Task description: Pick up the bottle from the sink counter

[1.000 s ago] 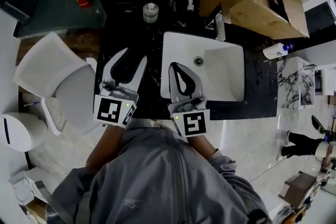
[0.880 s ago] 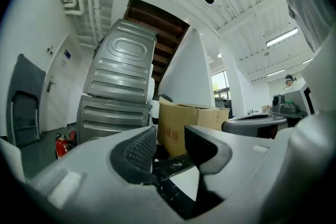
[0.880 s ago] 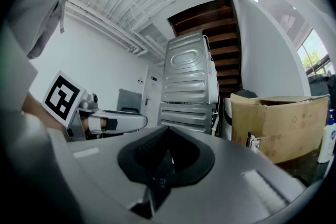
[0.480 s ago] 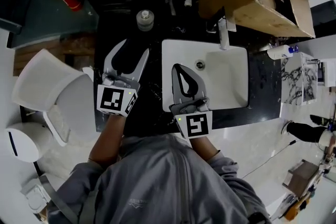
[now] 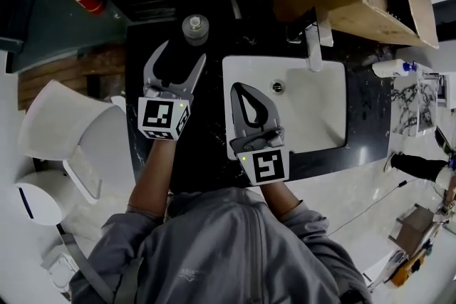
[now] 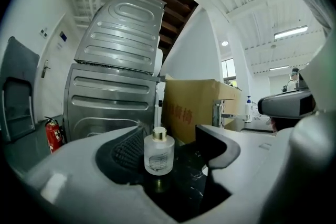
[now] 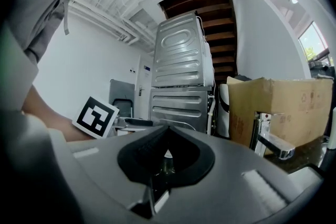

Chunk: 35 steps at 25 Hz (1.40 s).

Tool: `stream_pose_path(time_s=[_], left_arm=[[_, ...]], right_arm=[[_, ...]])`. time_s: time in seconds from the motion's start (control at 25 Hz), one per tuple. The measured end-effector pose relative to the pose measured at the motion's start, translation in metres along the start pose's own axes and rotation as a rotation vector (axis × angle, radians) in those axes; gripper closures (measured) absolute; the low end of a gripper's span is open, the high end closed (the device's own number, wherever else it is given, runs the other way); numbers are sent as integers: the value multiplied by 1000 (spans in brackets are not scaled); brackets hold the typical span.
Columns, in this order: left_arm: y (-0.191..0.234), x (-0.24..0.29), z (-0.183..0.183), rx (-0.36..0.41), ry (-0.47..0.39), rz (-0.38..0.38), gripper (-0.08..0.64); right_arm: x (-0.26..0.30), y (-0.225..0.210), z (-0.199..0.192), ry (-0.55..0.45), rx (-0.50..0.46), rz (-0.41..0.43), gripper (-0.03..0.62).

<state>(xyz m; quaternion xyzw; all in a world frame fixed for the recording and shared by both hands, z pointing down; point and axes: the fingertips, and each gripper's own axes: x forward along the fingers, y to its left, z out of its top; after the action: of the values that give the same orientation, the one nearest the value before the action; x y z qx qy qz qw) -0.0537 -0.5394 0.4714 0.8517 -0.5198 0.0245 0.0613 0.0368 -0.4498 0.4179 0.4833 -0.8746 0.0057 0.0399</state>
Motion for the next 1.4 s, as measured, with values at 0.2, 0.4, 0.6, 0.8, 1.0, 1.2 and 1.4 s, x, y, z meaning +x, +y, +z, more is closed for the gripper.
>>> stream_pose_path(time_s=[0.2,0.4,0.6,0.8,1.0,1.2,1.4], left_arm=[[11,27,-21,20,47,13,216],[17,52,-45,34,124,14,171],[19,71,-50,47,156,8,164],[24,86,-60,6,219,8,164],[25,95,-67,-17,278,-2,180],[24,97,-69,-3,287,-11,219],[22,92,-65,30,281,1,219]], right_arm=[[8,-1,-13,31,13,5,591],[9,-5,-22,51,21,0,591],[6,-10,-30,71,32,-6,591],[5,-15,-32,70,42,-12,591],[4,-21,-34,78,47,-22,591],[1,-22,-33,77,47,-29,591],[-3,-23,-34,81,38,-33,591]])
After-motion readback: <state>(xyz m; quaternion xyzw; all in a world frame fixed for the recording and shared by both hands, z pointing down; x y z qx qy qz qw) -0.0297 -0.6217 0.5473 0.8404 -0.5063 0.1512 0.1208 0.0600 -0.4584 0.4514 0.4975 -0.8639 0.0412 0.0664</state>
